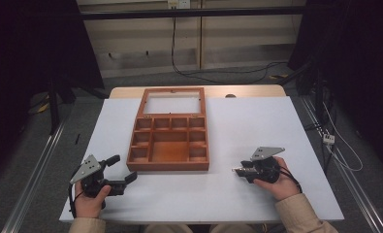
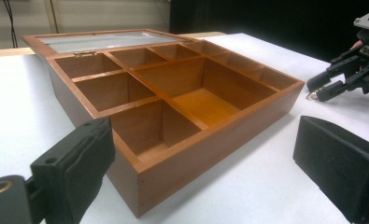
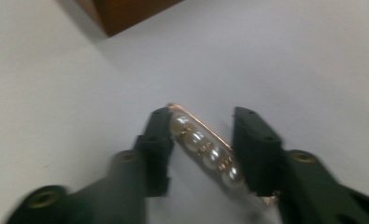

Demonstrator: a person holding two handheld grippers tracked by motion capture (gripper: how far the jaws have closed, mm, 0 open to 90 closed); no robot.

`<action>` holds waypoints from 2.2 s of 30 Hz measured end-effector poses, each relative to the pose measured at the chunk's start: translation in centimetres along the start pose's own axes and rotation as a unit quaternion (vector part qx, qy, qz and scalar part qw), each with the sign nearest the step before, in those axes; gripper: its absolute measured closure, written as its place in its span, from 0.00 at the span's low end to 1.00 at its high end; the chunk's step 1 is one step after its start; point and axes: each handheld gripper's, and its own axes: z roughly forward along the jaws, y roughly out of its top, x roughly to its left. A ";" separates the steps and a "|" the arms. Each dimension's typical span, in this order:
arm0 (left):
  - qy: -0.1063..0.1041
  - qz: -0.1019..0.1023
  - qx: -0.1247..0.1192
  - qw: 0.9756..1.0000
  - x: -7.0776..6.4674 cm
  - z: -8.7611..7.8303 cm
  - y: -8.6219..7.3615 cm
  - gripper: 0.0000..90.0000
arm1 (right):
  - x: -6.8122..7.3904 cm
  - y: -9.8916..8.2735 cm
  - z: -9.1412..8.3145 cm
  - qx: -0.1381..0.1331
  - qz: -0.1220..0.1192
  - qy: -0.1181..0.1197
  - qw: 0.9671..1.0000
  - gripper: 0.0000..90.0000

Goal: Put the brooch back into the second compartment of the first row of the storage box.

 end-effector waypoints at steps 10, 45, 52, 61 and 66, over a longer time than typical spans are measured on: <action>-0.002 0.003 0.002 1.000 -0.1 0.1 0.1 0.06 | 0.8 0.7 -0.6 -0.011 -0.009 0.035 0.999 0.90; -0.118 0.009 0.035 0.992 -3.2 2.5 1.1 0.06 | 5.4 3.5 1.2 -0.130 0.001 0.091 0.987 0.20; -0.135 0.024 0.056 0.989 -4.9 4.0 1.3 0.09 | 3.7 1.5 -1.1 -0.154 0.036 0.040 0.987 0.11; -0.161 0.046 0.079 0.983 -6.7 5.8 1.2 0.21 | 3.3 -0.2 -2.9 -0.165 0.040 0.014 0.985 0.08; -0.175 0.058 0.099 0.978 -8.0 7.2 1.1 0.32 | 3.0 -1.0 -3.3 -0.159 0.043 0.003 0.986 0.08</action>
